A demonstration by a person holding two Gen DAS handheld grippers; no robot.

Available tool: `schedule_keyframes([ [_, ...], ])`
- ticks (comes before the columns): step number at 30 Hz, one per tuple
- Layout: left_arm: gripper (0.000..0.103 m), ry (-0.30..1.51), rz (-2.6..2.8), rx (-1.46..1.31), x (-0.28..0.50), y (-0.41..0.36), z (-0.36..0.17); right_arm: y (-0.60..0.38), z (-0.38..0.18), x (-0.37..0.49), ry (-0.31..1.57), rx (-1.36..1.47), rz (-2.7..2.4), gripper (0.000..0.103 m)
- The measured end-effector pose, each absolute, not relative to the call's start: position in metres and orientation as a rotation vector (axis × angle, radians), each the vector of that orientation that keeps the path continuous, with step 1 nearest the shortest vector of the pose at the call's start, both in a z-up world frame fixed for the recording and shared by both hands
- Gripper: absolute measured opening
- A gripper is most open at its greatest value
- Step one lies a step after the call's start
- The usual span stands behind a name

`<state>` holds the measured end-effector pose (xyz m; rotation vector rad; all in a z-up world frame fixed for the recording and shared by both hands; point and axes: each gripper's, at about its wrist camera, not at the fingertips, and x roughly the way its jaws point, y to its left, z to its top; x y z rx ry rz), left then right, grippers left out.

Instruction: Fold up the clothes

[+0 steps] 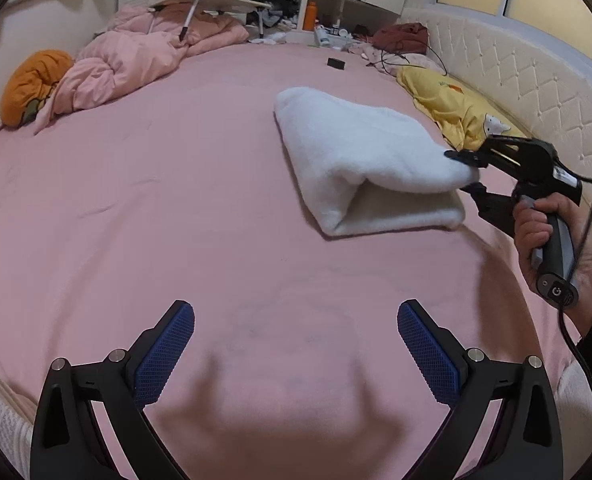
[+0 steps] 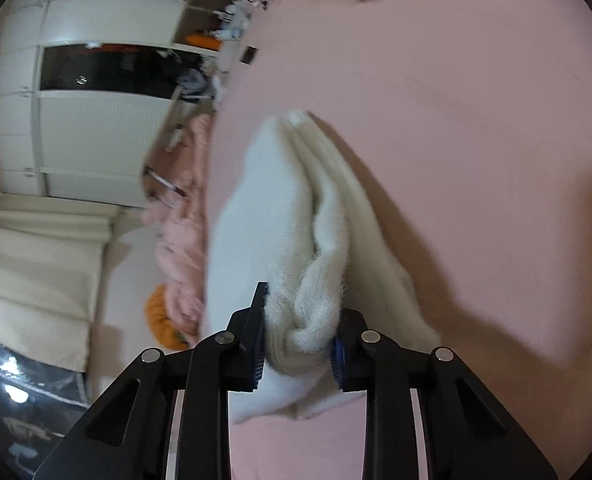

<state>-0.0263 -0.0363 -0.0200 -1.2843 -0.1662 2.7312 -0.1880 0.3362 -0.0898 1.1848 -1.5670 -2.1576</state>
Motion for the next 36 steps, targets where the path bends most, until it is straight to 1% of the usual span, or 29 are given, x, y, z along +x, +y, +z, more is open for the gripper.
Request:
schedule_keyframes([
  [2, 0.102, -0.197, 2.727, -1.282, -0.028, -0.038, -0.020, 0.335, -0.096, -0.192, -1.562, 1.247, -2.110, 0.039],
  [5, 0.102, -0.228, 2.714, -1.291, -0.031, -0.040, -0.022, 0.349, -0.111, -0.191, -1.710, 1.203, -1.982, 0.049],
  [6, 0.102, -0.233, 2.710, -1.296, -0.032, -0.040, -0.023, 0.354, -0.113, -0.189, -1.734, 1.187, -1.953, 0.055],
  [7, 0.102, -0.234, 2.708, -1.302, -0.033, -0.040, -0.024, 0.358, -0.114, -0.192, -1.741, 1.173, -1.924, 0.077],
  [8, 0.102, -0.235, 2.705, -1.309, -0.033, -0.040, -0.025, 0.358, -0.114, -0.197, -1.741, 1.163, -1.891, 0.084],
  [14, 0.102, -0.230, 2.690, -1.362, -0.040, -0.040, -0.036, 0.355, -0.119, -0.237, -1.668, 1.235, -1.792, 0.084],
  [15, 0.102, -0.224, 2.688, -1.371, -0.041, -0.039, -0.038, 0.356, -0.120, -0.243, -1.657, 1.233, -1.784, 0.082],
  [16, 0.102, -0.216, 2.685, -1.381, -0.041, -0.039, -0.040, 0.357, -0.116, -0.249, -1.610, 1.220, -1.813, 0.044],
  [17, 0.102, -0.207, 2.683, -1.391, -0.042, -0.038, -0.042, 0.356, -0.113, -0.253, -1.548, 1.228, -1.837, 0.018],
  [19, 0.102, -0.195, 2.675, -1.407, -0.044, -0.037, -0.046, 0.353, -0.110, -0.262, -1.425, 1.262, -1.865, 0.019],
  [21, 0.102, -0.196, 2.666, -1.411, -0.045, -0.036, -0.047, 0.353, -0.108, -0.268, -1.403, 1.287, -1.876, 0.026],
  [22, 0.102, -0.203, 2.661, -1.407, -0.045, -0.036, -0.047, 0.356, -0.110, -0.271, -1.430, 1.308, -1.886, 0.037],
  [23, 0.102, -0.212, 2.657, -1.401, -0.046, -0.035, -0.047, 0.360, -0.113, -0.274, -1.463, 1.316, -1.899, 0.044],
  [25, 0.102, -0.216, 2.648, -1.400, -0.047, -0.034, -0.048, 0.368, -0.119, -0.280, -1.527, 1.318, -1.924, 0.044],
  [27, 0.102, -0.201, 2.644, -1.413, -0.048, -0.033, -0.051, 0.368, -0.127, -0.290, -1.546, 1.320, -1.861, 0.044],
  [28, 0.102, -0.195, 2.641, -1.422, -0.048, -0.033, -0.052, 0.368, -0.128, -0.293, -1.537, 1.325, -1.856, 0.042],
  [29, 0.102, -0.196, 2.636, -1.432, -0.049, -0.033, -0.054, 0.368, -0.127, -0.295, -1.522, 1.332, -1.864, 0.027],
  [30, 0.102, -0.202, 2.633, -1.439, -0.050, -0.033, -0.055, 0.368, -0.127, -0.297, -1.506, 1.339, -1.873, 0.022],
  [31, 0.102, -0.211, 2.632, -1.446, -0.051, -0.033, -0.057, 0.367, -0.126, -0.299, -1.491, 1.346, -1.881, 0.022],
  [33, 0.102, -0.226, 2.629, -1.455, -0.052, -0.034, -0.059, 0.367, -0.125, -0.303, -1.460, 1.360, -1.898, 0.026],
  [35, 0.102, -0.235, 2.627, -1.460, -0.054, -0.034, -0.061, 0.366, -0.124, -0.307, -1.429, 1.373, -1.914, 0.043],
  [36, 0.102, -0.236, 2.627, -1.463, -0.055, -0.034, -0.062, 0.366, -0.123, -0.309, -1.413, 1.380, -1.922, 0.043],
])
